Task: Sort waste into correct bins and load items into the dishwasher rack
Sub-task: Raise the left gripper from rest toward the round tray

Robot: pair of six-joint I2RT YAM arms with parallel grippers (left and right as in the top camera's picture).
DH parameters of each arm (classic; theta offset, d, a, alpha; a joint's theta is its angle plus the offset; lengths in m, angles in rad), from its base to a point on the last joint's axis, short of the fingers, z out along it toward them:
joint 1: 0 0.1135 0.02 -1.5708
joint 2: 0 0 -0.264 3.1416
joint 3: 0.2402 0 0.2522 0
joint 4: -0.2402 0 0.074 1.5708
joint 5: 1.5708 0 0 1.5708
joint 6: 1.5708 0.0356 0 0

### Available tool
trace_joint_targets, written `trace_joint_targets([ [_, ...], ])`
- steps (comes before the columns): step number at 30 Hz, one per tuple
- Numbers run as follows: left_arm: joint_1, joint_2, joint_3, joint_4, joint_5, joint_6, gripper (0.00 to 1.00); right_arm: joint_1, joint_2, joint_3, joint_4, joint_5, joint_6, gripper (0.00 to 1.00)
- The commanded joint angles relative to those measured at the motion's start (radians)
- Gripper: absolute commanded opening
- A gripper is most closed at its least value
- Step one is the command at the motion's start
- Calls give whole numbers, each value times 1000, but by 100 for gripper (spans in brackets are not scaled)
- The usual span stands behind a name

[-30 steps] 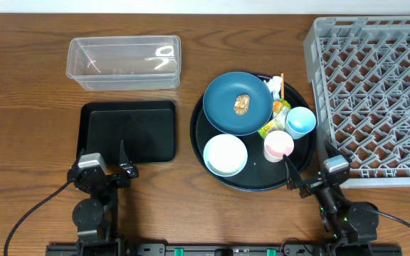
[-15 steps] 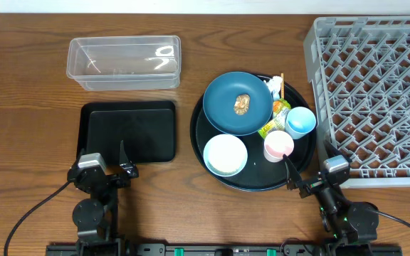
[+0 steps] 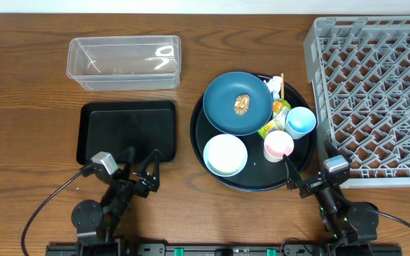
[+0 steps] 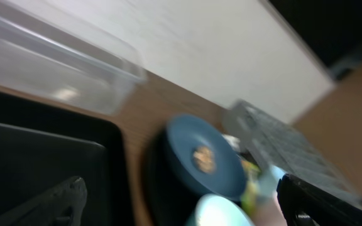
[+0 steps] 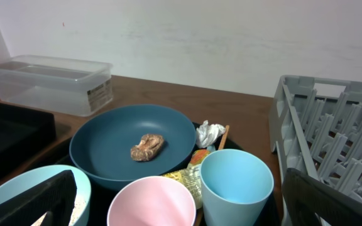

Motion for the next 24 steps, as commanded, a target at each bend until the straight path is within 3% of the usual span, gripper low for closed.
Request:
trace_joint_targets([
  [1, 2, -3, -5, 27, 165, -87, 98, -13, -3, -2, -5, 6, -11, 99],
  [7, 2, 42, 85, 6, 223, -77, 98, -13, -3, -2, -5, 6, -11, 99],
  [11, 2, 143, 217, -76, 220, 45, 98, -13, -3, -2, -5, 6, -11, 99],
  [14, 2, 259, 350, -179, 219, 157, 98, -13, -3, -2, -5, 6, -11, 99],
  [19, 1, 509, 615, -476, 211, 303, 98, -13, -3, -2, -5, 6, -11, 99],
  [24, 2, 699, 750, -599, 223, 309, 98, -13, -3, -2, -5, 6, -11, 99],
])
